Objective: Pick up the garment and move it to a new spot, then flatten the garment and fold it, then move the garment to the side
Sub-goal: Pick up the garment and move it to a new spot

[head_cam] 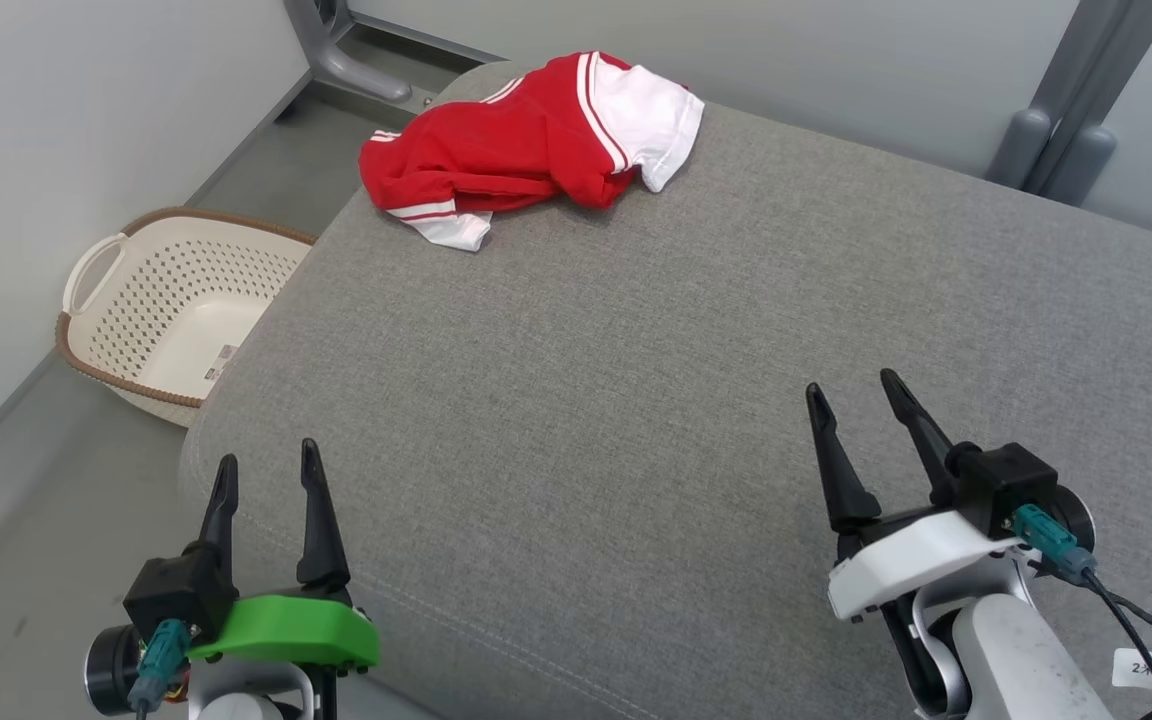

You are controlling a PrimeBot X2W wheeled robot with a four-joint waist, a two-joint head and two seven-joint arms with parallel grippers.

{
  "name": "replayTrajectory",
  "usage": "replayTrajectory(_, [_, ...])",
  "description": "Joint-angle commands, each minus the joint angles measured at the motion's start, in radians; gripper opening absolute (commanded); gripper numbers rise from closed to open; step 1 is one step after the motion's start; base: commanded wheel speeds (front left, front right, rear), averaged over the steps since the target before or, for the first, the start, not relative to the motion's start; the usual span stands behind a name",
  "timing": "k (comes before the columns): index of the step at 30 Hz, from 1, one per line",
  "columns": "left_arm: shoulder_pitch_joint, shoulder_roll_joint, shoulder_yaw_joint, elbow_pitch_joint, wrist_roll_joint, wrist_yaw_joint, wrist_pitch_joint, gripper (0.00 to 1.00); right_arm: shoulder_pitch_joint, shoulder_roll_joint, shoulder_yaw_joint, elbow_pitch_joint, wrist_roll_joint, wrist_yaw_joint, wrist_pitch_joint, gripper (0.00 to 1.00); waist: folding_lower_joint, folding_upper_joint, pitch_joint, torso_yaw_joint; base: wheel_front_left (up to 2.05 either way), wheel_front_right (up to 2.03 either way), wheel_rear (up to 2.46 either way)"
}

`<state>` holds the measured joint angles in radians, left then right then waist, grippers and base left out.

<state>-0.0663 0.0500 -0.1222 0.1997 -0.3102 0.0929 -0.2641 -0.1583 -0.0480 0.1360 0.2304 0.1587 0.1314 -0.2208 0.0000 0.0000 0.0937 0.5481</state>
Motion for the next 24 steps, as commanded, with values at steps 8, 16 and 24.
replayTrajectory(8, [-0.184,0.061,0.053,0.007,0.045,-0.047,0.000,1.00,-0.038,-0.004,-0.073,-0.088,-0.074,-0.001,0.028,1.00,0.0000,0.0000,0.107,-0.046,0.00,0.00,0.00])
replayTrajectory(16, [-0.593,0.245,0.082,0.014,0.089,-0.112,0.095,1.00,-0.113,-0.005,-0.095,-0.213,-0.158,-0.001,0.098,1.00,0.0000,0.0000,0.266,-0.221,0.00,0.00,0.00])
replayTrajectory(24, [-0.978,0.319,0.084,0.265,0.007,-0.178,0.363,1.00,-0.161,-0.012,-0.112,-0.336,-0.203,-0.001,0.151,1.00,0.0000,0.0000,0.418,-0.392,0.00,0.00,0.00])
